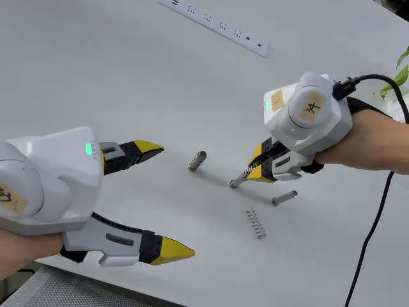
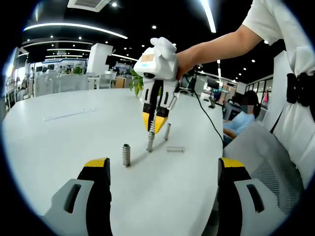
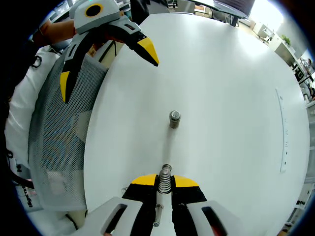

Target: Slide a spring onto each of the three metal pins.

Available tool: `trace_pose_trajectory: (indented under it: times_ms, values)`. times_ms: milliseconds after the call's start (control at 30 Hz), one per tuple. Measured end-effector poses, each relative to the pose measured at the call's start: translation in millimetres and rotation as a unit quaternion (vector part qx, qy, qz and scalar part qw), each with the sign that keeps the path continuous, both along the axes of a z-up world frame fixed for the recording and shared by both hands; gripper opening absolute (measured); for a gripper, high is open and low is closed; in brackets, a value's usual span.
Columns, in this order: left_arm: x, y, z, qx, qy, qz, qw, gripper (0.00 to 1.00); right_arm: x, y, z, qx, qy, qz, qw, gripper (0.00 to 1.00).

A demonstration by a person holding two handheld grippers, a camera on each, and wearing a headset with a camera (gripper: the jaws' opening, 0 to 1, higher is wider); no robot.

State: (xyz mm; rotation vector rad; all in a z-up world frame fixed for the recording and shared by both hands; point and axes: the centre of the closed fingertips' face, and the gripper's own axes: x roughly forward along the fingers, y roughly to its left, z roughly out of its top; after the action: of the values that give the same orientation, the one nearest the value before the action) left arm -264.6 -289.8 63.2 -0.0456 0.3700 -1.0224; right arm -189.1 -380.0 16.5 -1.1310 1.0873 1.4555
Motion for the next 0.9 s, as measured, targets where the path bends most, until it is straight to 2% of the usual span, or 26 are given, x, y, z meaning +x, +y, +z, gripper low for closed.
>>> trace_pose_trajectory:
  times_ms: [900]
  values:
    - [-0.8, 2.0, -3.7, -0.004, 0.007, 0.001, 1.0, 0.88, 3.4, -2.2, -22.9, -0.007, 0.003, 0.002, 1.0, 0.07]
